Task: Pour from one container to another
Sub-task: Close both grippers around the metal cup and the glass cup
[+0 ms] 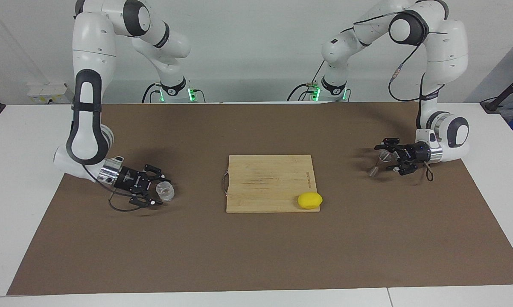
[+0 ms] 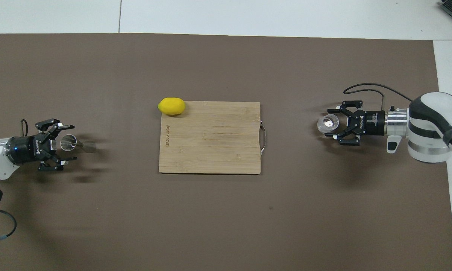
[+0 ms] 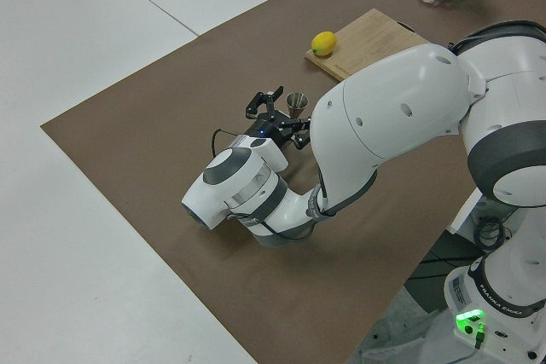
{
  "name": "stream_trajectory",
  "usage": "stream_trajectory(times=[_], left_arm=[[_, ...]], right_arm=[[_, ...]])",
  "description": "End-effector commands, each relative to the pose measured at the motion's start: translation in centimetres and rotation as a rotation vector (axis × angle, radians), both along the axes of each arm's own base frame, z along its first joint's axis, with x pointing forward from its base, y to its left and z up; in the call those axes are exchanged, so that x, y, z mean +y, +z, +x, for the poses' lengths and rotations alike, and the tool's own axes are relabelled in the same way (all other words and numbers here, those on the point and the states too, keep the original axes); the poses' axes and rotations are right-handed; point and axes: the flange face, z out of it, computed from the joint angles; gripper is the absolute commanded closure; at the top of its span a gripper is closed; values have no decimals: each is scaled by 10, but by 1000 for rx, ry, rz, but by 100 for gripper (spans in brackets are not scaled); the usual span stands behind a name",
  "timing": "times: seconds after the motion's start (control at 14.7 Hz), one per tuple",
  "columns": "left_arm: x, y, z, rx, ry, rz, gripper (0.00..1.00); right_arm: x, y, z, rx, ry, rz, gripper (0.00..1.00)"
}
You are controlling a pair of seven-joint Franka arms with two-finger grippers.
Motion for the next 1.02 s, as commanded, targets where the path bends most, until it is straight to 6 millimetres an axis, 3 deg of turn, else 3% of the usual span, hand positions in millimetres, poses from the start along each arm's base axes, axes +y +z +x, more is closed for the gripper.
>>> stream_trajectory(times=[0.0, 0.34, 0.61, 0.82, 0.95], left_arm=[[0, -2, -2, -10, 5, -25, 0], [-5, -3, -3, 0, -13, -26, 0], [0, -5, -5, 27, -20, -4, 21], [9, -5, -8, 67, -28, 11, 35], [12, -5, -9, 70, -24, 15, 52]], right_arm=[[2, -2, 0, 4, -23, -1, 22], [1, -2, 0, 2, -27, -7, 32], [1, -2, 0, 2, -27, -7, 51], [1, -2, 0, -3, -23, -9, 72], [3, -2, 0, -5, -17, -6, 83]])
